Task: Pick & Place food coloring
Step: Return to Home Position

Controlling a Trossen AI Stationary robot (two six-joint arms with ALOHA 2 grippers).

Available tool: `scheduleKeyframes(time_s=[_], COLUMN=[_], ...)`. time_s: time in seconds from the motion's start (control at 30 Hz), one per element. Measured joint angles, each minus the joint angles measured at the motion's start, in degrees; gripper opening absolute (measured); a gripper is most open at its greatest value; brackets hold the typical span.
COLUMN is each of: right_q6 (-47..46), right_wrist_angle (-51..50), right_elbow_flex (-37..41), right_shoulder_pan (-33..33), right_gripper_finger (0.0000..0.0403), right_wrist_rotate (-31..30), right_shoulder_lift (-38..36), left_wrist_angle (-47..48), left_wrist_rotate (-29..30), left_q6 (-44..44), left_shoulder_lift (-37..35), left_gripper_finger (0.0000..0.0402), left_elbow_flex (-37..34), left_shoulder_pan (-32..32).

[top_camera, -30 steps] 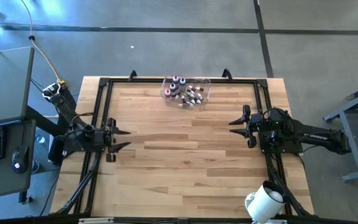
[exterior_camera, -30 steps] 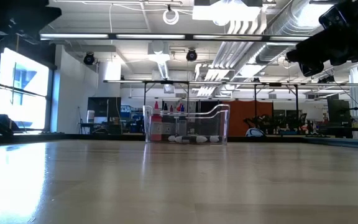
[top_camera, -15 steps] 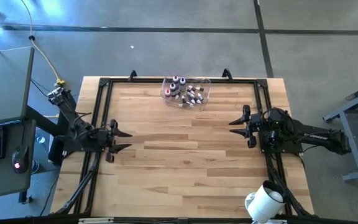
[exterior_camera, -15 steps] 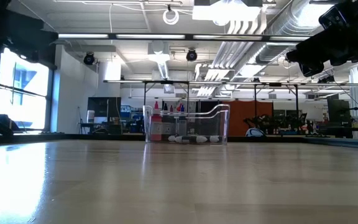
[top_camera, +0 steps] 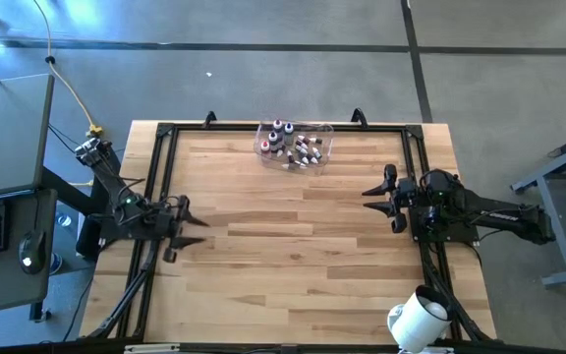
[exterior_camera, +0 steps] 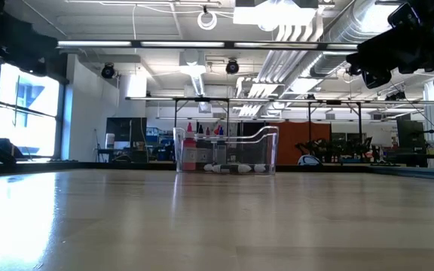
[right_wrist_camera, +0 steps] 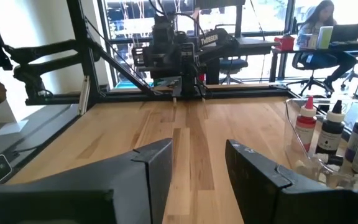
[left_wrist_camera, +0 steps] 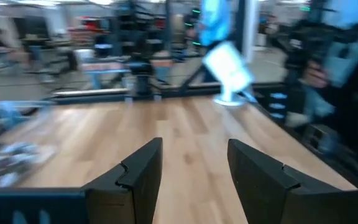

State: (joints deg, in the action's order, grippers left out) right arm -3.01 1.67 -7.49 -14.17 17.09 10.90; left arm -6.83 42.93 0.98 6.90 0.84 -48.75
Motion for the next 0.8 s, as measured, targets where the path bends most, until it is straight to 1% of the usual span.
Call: scheduleKeyframes(time_s=[0.07,0.17,0.33,0.4,0.5,0.6,0.67,0.8], right_q6=[-0.2,-1.1,-4.0,-4.1,-4.1,-3.8,-4.0,-4.3], right_wrist_angle=[0.0,0.2,0.3,0.3,0.3,0.3,0.3,0.3], right_elbow_flex=[0.0,0.0,0.0,0.0,0.0,0.0,0.0,0.0], right_shoulder_pan=[0.0,0.0,0.0,0.0,0.0,0.0,0.0,0.0], right_gripper_finger=[0.0142,0.0142,0.0142,0.0142,0.0142,0.0142,0.0142,0.0142], right_wrist_rotate=[0.0,0.0,0.0,-0.1,-0.1,-0.1,-0.2,-0.2], right_shoulder_lift=[0.0,0.0,0.0,0.0,0.0,0.0,0.0,0.0], left_wrist_angle=[0.7,0.2,1.4,1.5,1.4,0.3,0.2,0.4], left_wrist_rotate=[-3.1,-4.9,-5.0,-4.8,-2.4,1.9,4.4,5.4], left_q6=[0.0,-0.8,-11.5,-13.1,-11.4,-7.4,-6.8,-7.2], left_shoulder_lift=[0.0,0.0,0.6,1.5,3.2,4.5,5.0,5.0], left_gripper_finger=[0.0179,0.0179,0.0179,0.0179,0.0179,0.0179,0.0179,0.0179], left_elbow_flex=[0.0,0.0,0.0,0.0,0.0,0.0,0.0,0.0], left_shoulder_pan=[0.0,0.0,0.0,0.0,0.0,0.0,0.0,0.0])
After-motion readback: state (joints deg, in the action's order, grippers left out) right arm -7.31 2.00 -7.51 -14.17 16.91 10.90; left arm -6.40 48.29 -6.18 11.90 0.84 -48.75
